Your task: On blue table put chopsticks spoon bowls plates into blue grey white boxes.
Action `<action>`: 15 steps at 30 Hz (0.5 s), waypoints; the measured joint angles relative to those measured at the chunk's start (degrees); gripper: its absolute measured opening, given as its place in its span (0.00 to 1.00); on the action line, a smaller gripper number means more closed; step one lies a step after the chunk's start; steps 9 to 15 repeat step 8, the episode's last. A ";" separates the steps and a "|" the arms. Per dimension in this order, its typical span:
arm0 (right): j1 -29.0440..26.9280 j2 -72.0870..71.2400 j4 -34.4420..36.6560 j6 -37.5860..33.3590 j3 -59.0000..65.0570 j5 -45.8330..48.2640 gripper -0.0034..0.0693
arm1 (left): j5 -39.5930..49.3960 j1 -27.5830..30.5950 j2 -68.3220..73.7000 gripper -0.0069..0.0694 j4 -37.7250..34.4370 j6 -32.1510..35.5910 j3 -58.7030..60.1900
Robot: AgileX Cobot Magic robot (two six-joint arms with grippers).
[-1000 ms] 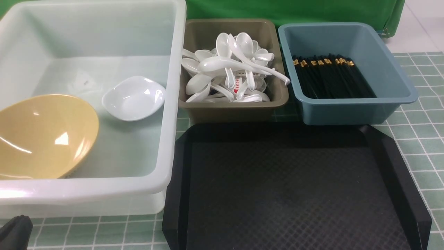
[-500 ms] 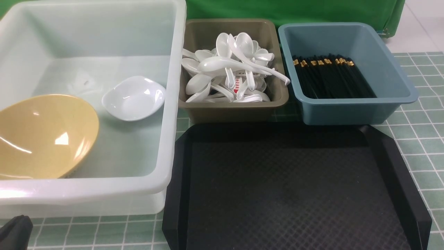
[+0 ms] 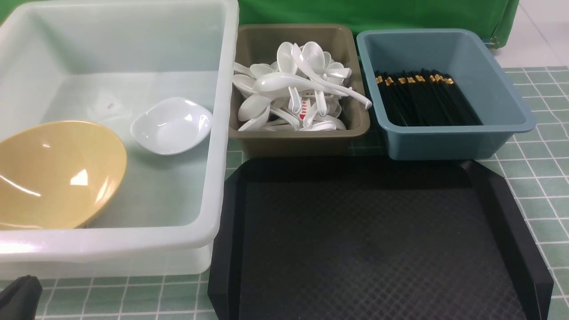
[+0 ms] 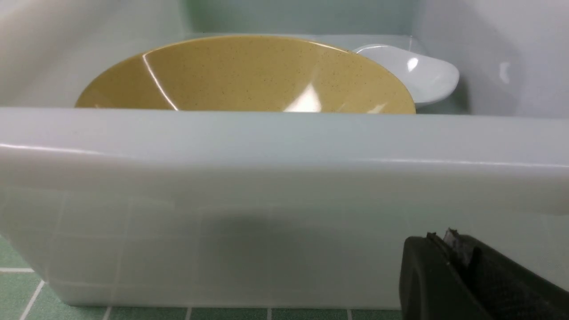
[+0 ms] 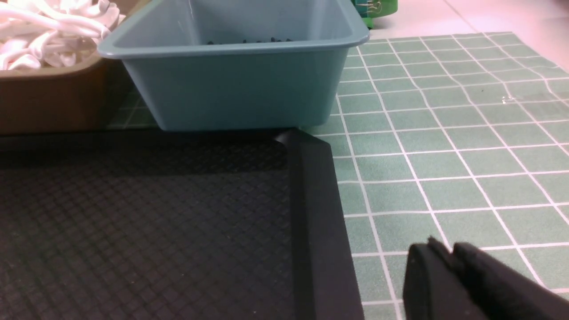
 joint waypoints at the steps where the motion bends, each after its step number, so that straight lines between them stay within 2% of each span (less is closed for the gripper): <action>1: 0.00 0.00 0.00 0.00 0.00 0.00 0.19 | 0.00 0.00 0.00 0.07 0.00 0.00 0.00; 15: 0.00 0.00 0.00 0.00 0.00 0.00 0.19 | 0.00 0.00 0.00 0.07 0.00 0.00 0.00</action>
